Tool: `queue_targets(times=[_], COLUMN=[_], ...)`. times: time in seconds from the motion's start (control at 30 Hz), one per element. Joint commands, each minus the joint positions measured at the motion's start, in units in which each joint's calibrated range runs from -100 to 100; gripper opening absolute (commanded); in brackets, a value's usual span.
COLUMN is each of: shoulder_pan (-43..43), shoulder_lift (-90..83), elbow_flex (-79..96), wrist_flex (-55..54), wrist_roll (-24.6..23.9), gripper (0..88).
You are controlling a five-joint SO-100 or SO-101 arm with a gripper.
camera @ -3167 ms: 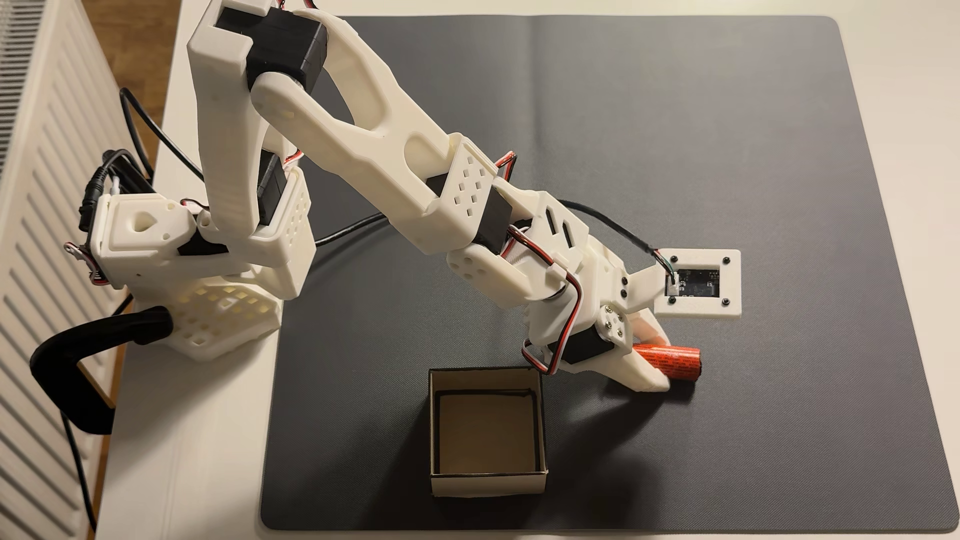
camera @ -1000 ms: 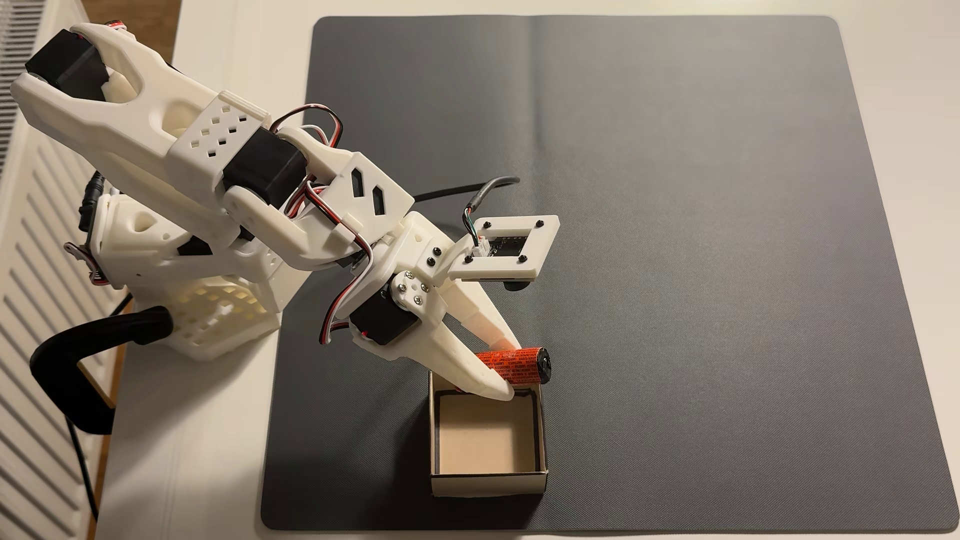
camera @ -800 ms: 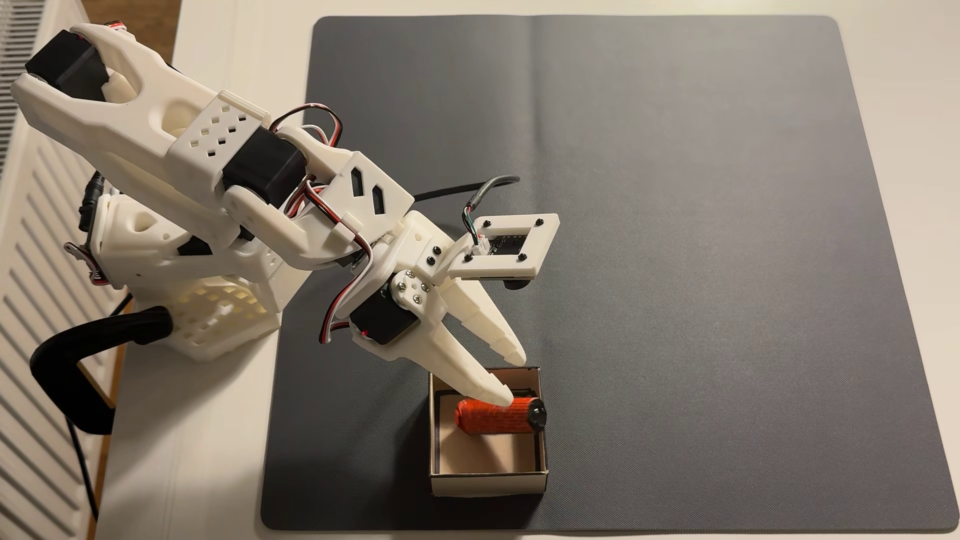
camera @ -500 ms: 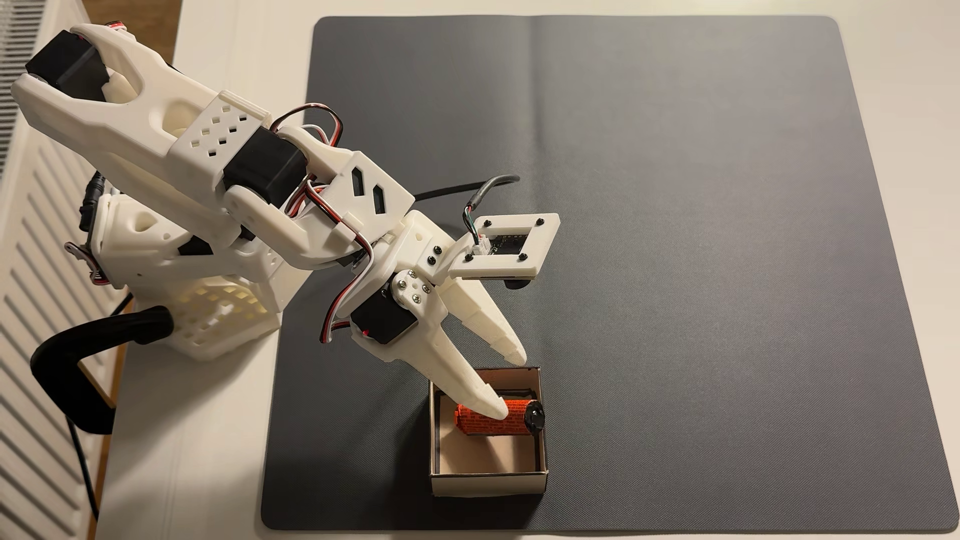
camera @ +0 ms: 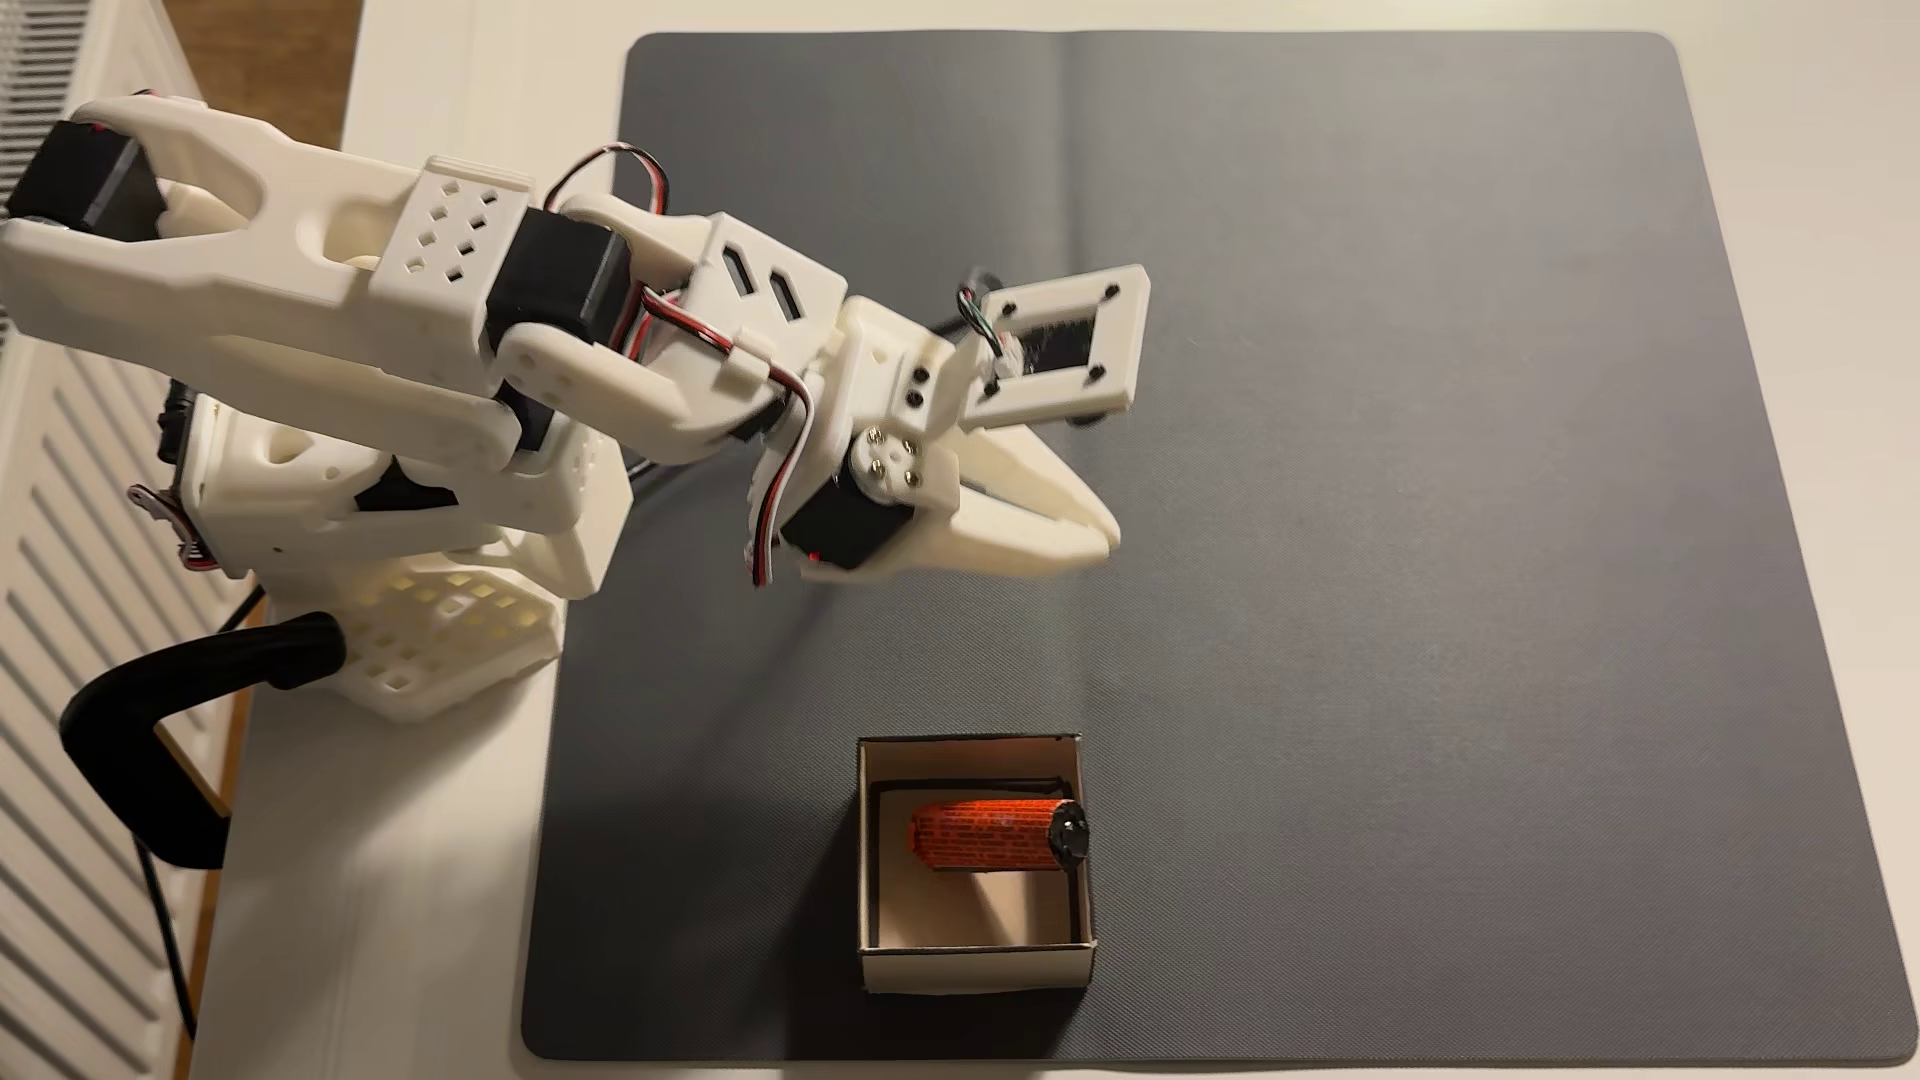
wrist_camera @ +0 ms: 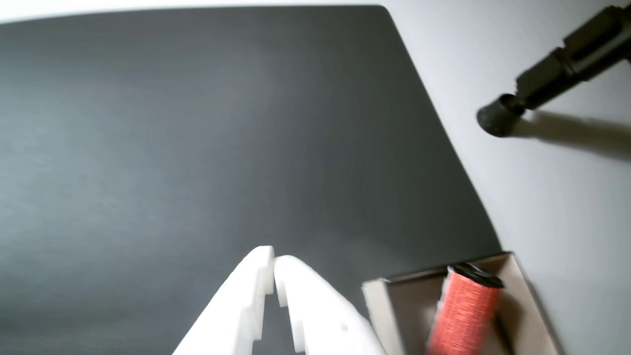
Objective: Pick the red object and place it in the box
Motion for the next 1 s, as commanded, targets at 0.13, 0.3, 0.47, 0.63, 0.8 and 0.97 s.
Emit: queue_targets(times=[0.13, 0.3, 0.47, 0.63, 0.8, 0.97], shoulder_pan=[-9.0, -11.7, -12.1, -11.7, -11.8, -12.0], shoulder_lift=[-0.8, -0.8, -0.8, -0.4, -0.6, -0.6], elbow_flex=[-2.7, -0.4, 4.1, 7.4, 7.4, 7.4], wrist_flex=[0.0, 0.1, 0.1, 0.4, 6.0, 15.0], wrist_roll=[-2.1, -2.1, -2.1, -2.1, -2.1, -2.1], gripper=[0.6, 0.6, 0.6, 0.6, 0.6, 0.6])
